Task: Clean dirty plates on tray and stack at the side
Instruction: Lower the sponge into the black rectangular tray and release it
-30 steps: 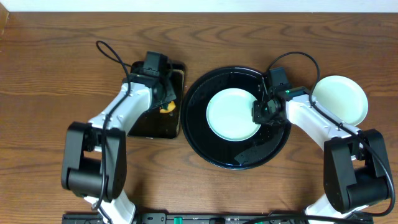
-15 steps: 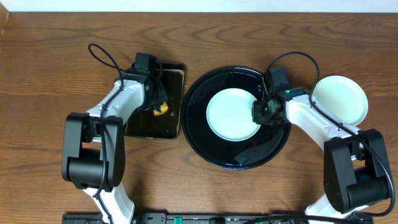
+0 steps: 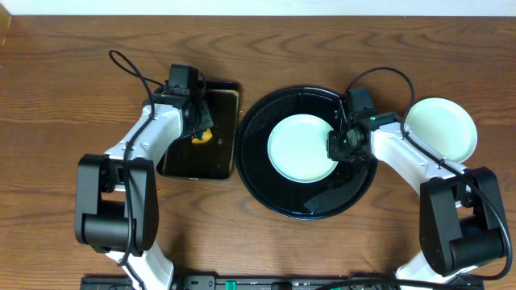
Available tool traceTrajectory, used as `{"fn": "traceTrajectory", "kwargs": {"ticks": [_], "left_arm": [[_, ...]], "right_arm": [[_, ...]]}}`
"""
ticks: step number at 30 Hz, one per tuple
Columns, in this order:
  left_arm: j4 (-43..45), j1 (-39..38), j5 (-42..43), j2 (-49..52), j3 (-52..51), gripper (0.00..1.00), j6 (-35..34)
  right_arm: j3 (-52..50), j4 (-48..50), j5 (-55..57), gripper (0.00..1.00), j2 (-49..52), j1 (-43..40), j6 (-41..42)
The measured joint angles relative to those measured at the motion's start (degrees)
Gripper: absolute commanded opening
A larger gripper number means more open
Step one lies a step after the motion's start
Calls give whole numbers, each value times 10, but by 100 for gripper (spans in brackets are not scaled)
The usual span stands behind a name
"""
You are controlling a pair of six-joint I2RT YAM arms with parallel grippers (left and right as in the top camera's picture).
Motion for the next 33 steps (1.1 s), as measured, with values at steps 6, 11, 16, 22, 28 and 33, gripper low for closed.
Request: {"fn": "traceTrajectory", "kwargs": {"ticks": [6,11,16,22,28,33], "left_arm": [[2,0,0,28,0,8,0],[3,1,10,28,0,7,1],[6,9,65,27,0,7,22],[10,9,111,6,0,8,34],[0,14,95,-6,0,7,37],[-1,15,80,6,0,7,41]], "right_arm": [[0,0,0,23,0,0,0],[0,0,0,22,0,0,0],[0,-1,0,23,0,0,0],[0,-1,0,22,0,0,0],[0,-1,0,22,0,0,0],[0,-1,0,22,0,0,0]]}}
